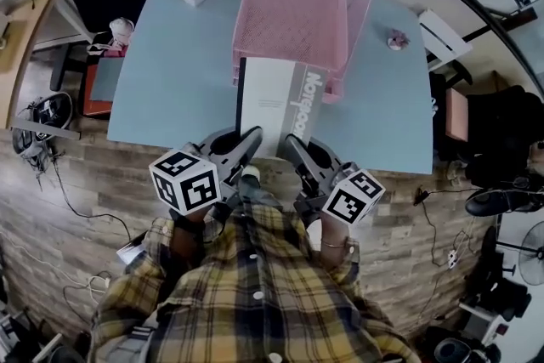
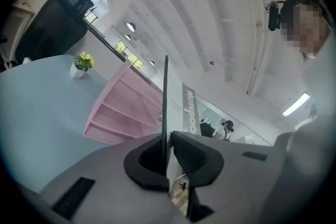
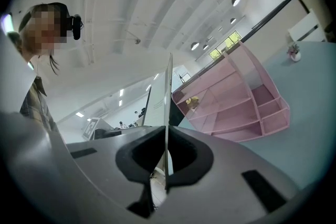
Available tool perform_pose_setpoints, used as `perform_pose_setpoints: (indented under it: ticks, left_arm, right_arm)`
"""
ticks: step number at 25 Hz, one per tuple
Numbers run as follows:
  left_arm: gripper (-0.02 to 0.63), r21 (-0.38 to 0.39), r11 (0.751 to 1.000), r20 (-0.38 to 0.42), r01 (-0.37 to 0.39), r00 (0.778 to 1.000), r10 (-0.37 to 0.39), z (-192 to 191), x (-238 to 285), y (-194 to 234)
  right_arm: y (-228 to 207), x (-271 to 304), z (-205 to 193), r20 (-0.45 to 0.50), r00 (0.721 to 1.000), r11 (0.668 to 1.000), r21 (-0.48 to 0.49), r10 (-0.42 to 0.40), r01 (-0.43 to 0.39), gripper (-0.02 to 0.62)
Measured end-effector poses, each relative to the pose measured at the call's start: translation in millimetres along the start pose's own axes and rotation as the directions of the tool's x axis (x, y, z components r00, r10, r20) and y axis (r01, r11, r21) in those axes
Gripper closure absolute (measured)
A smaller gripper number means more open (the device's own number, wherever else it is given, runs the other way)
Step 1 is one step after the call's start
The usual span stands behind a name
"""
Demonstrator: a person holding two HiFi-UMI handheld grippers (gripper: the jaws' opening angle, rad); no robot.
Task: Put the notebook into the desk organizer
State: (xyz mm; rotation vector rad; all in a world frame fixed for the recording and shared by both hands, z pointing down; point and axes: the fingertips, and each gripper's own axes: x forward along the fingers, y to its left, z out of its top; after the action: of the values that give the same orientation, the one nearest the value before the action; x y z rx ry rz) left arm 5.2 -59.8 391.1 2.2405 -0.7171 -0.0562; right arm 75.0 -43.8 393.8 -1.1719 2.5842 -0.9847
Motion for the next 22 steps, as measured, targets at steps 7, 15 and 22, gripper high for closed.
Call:
perform_pose_setpoints:
  ticks: [7,15,22]
  left_arm:
    - [0.583,-0.006,0.999,0.019,-0.04,0.999,0.04,24,41,15]
    - [0.583,-0.014,0.998,0.014,-0.056,0.998,0.057,32,50,24]
    - [0.583,-0.032,0.999,-0.013,-0.031,0.999,0.03,35,55,28]
  right_arm:
    - [-37,20,31,-0.023,0.999,0.999,0.003,0.037,-0.037,0.581]
    - [-47,30,37,-0.03,0.999,0.999,0.012,0.039,-0.039,0.581]
    - [-50,32,40,-0.022,1.0,1.0,0.023,0.006,-0.005,0.581]
